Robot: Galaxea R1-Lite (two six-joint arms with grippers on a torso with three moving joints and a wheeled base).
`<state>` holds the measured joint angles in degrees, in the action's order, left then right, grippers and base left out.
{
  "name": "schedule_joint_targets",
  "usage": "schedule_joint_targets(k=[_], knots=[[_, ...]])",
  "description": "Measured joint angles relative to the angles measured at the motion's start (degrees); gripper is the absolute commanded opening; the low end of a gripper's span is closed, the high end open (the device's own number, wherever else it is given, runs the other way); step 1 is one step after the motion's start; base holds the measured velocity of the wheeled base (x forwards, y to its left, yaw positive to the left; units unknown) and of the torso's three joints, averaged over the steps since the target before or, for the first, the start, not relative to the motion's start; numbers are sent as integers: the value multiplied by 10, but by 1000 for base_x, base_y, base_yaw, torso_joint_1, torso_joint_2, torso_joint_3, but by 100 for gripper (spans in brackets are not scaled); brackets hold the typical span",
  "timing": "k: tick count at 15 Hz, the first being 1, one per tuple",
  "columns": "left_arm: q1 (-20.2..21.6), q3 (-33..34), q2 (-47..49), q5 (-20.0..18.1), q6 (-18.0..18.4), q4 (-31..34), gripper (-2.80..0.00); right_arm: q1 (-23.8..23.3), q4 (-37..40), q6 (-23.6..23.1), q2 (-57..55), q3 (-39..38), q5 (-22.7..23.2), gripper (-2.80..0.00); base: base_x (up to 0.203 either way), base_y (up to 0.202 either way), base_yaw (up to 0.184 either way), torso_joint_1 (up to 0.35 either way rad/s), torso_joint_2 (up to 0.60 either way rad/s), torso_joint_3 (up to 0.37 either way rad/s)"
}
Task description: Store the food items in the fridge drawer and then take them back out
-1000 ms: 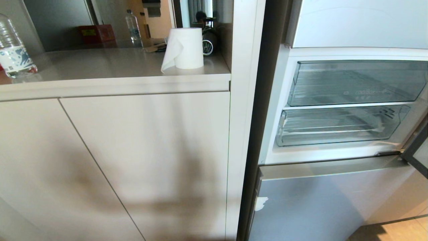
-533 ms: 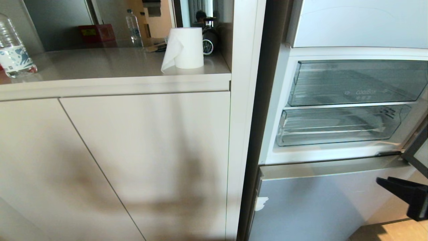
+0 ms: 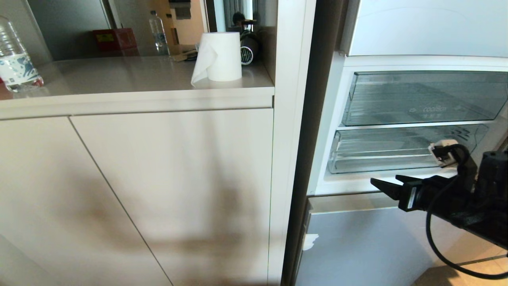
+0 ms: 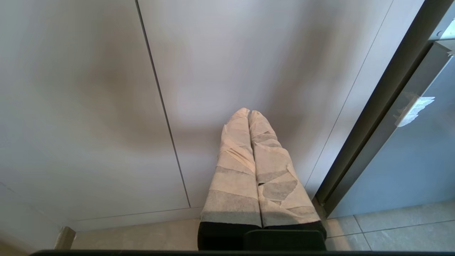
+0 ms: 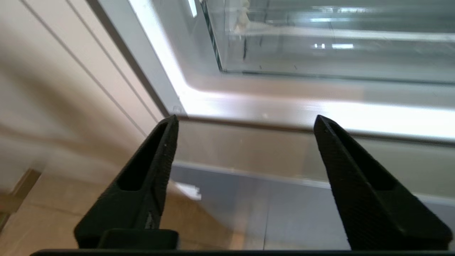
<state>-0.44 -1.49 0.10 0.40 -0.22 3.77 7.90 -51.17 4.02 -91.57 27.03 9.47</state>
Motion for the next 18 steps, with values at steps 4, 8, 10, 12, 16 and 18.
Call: schedule_joint_targets(k=[4, 8, 10, 12, 16, 18], knots=[[0, 0, 0, 0, 0, 0, -280, 28, -106, -2, -95, 45, -27, 0, 0, 0, 0, 0, 0, 0], [0, 0, 0, 0, 0, 0, -280, 48, -110, -3, -132, 78, -36, 0, 0, 0, 0, 0, 0, 0], [0, 0, 0, 0, 0, 0, -280, 61, -112, -10, -148, 93, -64, 0, 0, 0, 0, 0, 0, 0], [0, 0, 0, 0, 0, 0, -280, 72, -126, -12, -158, 106, -85, 0, 0, 0, 0, 0, 0, 0], [0, 0, 0, 0, 0, 0, -280, 75, -132, -15, -165, 118, -112, 0, 0, 0, 0, 0, 0, 0], [0, 0, 0, 0, 0, 0, -280, 75, -132, -13, -169, 132, -125, 0, 0, 0, 0, 0, 0, 0]])
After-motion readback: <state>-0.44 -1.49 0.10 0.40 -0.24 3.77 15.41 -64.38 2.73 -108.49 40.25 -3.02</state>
